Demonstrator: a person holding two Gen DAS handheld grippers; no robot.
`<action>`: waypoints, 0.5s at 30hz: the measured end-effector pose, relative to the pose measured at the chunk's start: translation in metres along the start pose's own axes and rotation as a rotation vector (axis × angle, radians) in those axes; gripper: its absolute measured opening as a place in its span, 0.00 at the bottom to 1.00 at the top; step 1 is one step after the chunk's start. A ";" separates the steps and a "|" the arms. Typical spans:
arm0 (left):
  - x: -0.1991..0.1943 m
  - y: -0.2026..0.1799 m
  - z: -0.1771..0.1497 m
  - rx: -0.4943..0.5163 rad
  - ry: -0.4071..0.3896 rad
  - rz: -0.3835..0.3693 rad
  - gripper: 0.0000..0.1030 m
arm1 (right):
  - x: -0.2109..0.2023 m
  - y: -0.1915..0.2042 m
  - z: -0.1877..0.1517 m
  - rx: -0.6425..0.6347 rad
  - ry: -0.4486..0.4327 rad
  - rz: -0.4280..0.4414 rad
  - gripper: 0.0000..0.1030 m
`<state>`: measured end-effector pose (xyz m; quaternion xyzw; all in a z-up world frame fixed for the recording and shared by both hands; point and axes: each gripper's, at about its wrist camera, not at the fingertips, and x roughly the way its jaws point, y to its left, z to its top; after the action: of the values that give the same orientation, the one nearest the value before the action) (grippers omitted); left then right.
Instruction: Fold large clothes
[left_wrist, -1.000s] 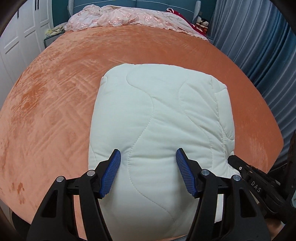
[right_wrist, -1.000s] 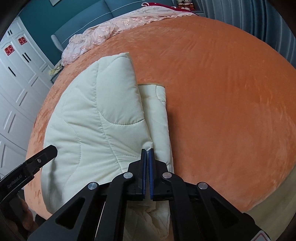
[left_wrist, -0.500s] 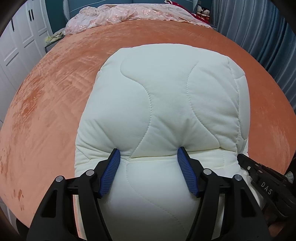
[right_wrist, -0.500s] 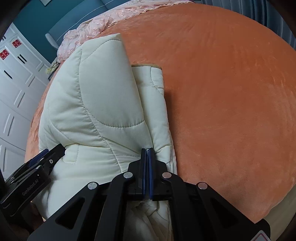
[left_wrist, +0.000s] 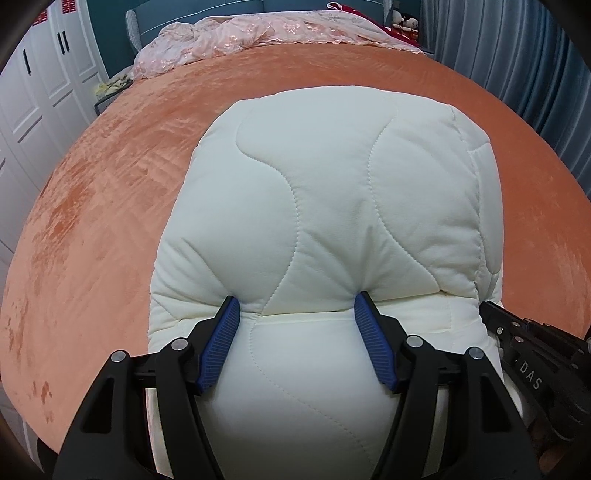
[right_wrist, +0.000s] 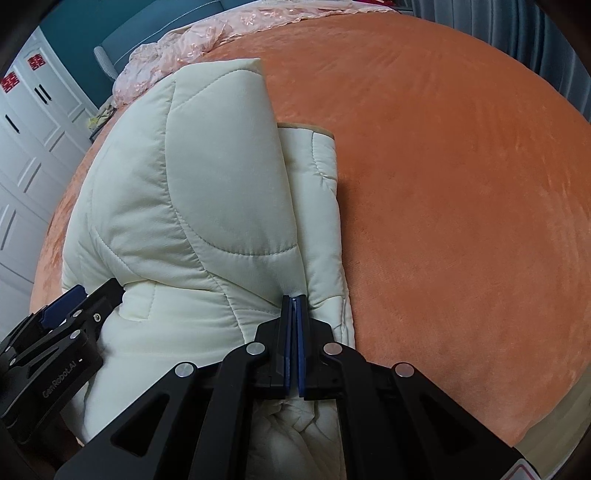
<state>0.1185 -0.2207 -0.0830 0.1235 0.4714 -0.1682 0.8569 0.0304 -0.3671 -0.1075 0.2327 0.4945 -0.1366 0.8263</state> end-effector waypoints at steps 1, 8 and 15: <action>-0.003 0.001 0.001 0.004 0.002 -0.001 0.61 | -0.002 0.001 0.003 0.007 0.005 0.008 0.02; -0.038 0.034 0.012 -0.069 0.038 -0.098 0.61 | -0.058 -0.018 0.013 0.137 -0.014 0.078 0.20; -0.063 0.082 0.065 -0.162 -0.031 -0.089 0.61 | -0.095 -0.007 0.063 0.193 -0.131 0.172 0.55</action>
<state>0.1701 -0.1587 0.0088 0.0299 0.4750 -0.1692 0.8630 0.0299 -0.4064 0.0000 0.3430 0.4024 -0.1268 0.8393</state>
